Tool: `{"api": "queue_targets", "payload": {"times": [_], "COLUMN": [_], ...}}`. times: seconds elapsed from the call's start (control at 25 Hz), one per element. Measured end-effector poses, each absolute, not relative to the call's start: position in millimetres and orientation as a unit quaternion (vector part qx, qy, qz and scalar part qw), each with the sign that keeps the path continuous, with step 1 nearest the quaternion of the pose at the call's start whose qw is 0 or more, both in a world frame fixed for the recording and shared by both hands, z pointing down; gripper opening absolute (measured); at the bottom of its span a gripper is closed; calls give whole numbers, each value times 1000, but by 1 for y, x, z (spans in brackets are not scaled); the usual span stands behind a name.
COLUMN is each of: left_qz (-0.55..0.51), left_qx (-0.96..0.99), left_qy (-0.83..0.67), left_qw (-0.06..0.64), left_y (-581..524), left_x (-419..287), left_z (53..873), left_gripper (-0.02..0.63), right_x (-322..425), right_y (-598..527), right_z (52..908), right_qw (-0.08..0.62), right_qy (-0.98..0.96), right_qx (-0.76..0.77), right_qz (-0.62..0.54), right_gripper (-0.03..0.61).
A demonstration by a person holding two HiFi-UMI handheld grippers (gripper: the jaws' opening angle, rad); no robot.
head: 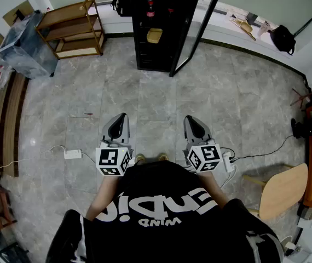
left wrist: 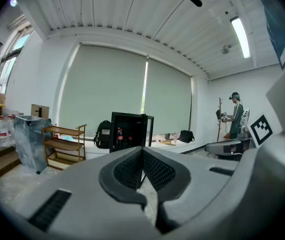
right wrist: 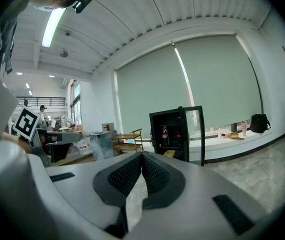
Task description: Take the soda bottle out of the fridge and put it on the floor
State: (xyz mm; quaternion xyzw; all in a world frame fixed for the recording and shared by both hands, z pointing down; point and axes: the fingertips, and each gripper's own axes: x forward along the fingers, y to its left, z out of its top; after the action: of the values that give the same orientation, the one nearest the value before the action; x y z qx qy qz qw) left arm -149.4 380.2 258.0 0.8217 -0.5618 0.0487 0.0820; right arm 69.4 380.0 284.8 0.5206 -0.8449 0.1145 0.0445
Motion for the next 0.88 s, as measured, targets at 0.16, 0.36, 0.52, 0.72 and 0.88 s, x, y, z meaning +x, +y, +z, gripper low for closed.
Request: {"api": "queue_targets", "payload": {"times": [0.16, 0.36, 0.52, 0.72, 0.88], "left_qz": [53, 56, 63, 60, 53], "left_qx": [819, 825, 830, 847, 852], "left_qy": [-566, -556, -548, -522, -515], "left_qw": [79, 83, 81, 79, 79], "left_y": [383, 376, 376, 366, 338], "left_x": [-155, -157, -162, -162, -165], "left_z": [258, 262, 273, 270, 264], "left_gripper": [8, 8, 8, 8, 8], "right_x": [63, 54, 40, 17, 12], "right_y": [382, 379, 383, 376, 349], "right_z": [287, 288, 301, 304, 298], "right_qw": [43, 35, 32, 37, 32], "right_qy": [-847, -845, -846, -849, -842], "right_qx": [517, 520, 517, 514, 524], "right_qz": [117, 116, 125, 121, 123], "right_gripper": [25, 25, 25, 25, 25]}}
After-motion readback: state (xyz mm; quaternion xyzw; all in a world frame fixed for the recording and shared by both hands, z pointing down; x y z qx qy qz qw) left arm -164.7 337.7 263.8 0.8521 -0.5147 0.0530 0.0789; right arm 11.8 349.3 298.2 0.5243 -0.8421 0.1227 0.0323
